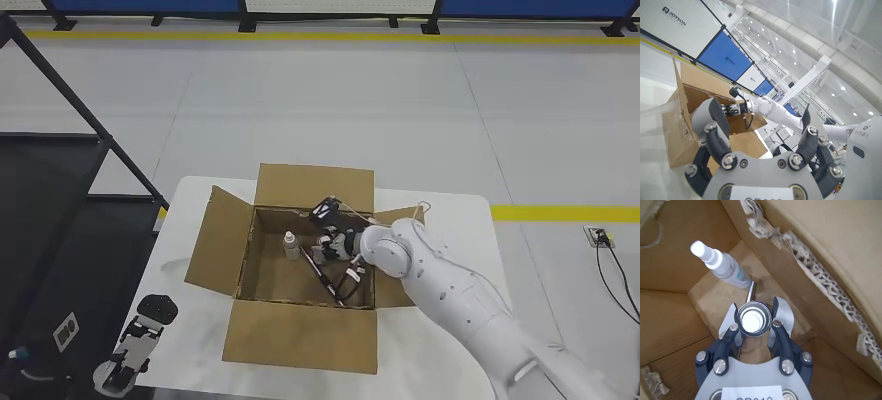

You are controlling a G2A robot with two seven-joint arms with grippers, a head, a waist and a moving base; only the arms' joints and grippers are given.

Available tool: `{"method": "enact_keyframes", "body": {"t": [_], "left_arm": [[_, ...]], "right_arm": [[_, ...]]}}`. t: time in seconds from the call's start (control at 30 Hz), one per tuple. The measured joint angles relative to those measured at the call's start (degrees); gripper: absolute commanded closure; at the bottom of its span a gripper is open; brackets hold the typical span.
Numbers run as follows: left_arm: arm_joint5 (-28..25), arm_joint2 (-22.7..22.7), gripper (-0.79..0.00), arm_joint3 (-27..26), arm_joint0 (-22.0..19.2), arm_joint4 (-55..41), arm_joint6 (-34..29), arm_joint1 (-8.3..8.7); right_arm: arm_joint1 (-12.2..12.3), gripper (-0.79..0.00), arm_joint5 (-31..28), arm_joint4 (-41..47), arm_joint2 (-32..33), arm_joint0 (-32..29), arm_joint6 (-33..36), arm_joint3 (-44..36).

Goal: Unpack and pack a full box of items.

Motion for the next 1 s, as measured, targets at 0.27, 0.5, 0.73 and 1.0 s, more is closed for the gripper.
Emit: {"method": "enact_keyframes", "body": {"t": [0.27,0.5,0.73,1.0], "left_arm": [[0.0,0.0,-0.785,0.0,0.0,0.0,0.0,0.0],[0.0,0.0,-0.785,0.0,0.0,0.0,0.0,0.0],[0.0,0.0,-0.785,0.0,0.0,0.0,0.0,0.0],[0.0,0.0,-0.785,0.0,0.0,0.0,0.0,0.0]], "right_arm": [[6.3,0.0,2.1,-5.3,11.1,-9.9,4.6,-22.9],[11.7,0.0,8.0,-14.6,28.4,-25.9,2.0,-50.2],[14.2,0.0,11.5,-15.6,48.5,-37.5,-4.0,-62.2],[15.8,0.0,10.7,-17.0,60.7,-41.4,2.2,-55.1]]}}
